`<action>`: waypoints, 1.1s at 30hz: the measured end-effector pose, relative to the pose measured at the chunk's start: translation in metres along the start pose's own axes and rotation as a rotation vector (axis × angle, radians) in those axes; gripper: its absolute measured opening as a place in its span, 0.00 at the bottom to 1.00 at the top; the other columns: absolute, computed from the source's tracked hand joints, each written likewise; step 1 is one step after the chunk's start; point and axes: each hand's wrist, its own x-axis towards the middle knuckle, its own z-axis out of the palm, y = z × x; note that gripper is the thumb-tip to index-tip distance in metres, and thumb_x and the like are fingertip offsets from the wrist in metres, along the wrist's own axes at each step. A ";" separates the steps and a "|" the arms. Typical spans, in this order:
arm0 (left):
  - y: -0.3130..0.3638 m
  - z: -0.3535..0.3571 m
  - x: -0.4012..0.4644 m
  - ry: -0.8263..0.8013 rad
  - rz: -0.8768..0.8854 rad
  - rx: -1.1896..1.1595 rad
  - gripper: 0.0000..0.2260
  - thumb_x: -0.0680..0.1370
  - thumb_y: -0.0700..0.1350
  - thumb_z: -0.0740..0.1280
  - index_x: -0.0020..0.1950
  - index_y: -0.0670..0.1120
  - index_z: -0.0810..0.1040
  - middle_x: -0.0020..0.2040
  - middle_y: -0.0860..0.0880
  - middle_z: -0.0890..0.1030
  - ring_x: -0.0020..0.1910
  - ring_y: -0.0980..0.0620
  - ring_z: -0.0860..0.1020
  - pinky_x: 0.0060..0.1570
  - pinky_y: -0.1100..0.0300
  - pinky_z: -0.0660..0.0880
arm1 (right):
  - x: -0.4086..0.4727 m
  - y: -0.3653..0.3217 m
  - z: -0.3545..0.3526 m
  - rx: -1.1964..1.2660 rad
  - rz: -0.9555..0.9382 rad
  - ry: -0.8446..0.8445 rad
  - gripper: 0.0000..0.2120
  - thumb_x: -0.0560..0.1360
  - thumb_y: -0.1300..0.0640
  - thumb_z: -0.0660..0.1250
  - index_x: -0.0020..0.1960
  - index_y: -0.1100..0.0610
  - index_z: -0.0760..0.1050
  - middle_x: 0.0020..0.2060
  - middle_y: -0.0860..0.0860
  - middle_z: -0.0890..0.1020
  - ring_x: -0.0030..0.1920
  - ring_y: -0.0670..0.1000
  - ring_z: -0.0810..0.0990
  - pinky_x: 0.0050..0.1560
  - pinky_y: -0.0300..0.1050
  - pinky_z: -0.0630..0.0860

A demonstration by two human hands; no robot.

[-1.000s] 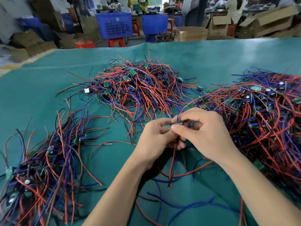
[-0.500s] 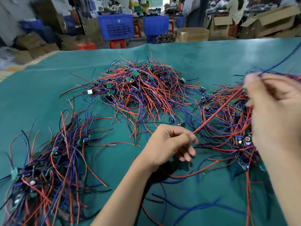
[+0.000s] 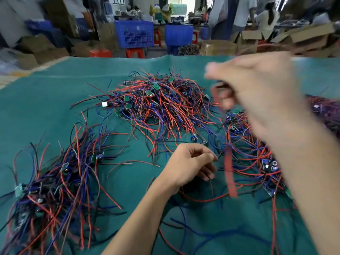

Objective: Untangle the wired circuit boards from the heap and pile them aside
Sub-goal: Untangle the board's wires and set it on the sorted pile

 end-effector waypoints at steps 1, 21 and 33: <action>0.000 0.000 -0.001 0.000 0.014 -0.006 0.09 0.80 0.33 0.62 0.44 0.40 0.79 0.32 0.47 0.81 0.26 0.55 0.78 0.27 0.66 0.75 | 0.010 -0.014 0.018 -0.010 -0.031 -0.136 0.15 0.73 0.49 0.77 0.37 0.61 0.85 0.26 0.53 0.82 0.25 0.52 0.79 0.28 0.50 0.76; -0.016 -0.011 0.017 0.451 0.095 0.009 0.08 0.70 0.33 0.58 0.43 0.44 0.72 0.27 0.52 0.78 0.27 0.46 0.78 0.26 0.59 0.74 | -0.024 0.126 0.005 -0.870 0.107 -0.258 0.15 0.72 0.43 0.77 0.39 0.52 0.78 0.37 0.49 0.80 0.42 0.57 0.80 0.43 0.49 0.76; -0.008 -0.009 0.010 0.302 0.115 -0.084 0.11 0.79 0.31 0.60 0.56 0.40 0.78 0.52 0.46 0.83 0.36 0.49 0.83 0.26 0.62 0.74 | -0.025 0.120 -0.026 0.098 0.156 0.320 0.13 0.71 0.70 0.76 0.41 0.52 0.83 0.37 0.47 0.86 0.39 0.47 0.83 0.48 0.46 0.78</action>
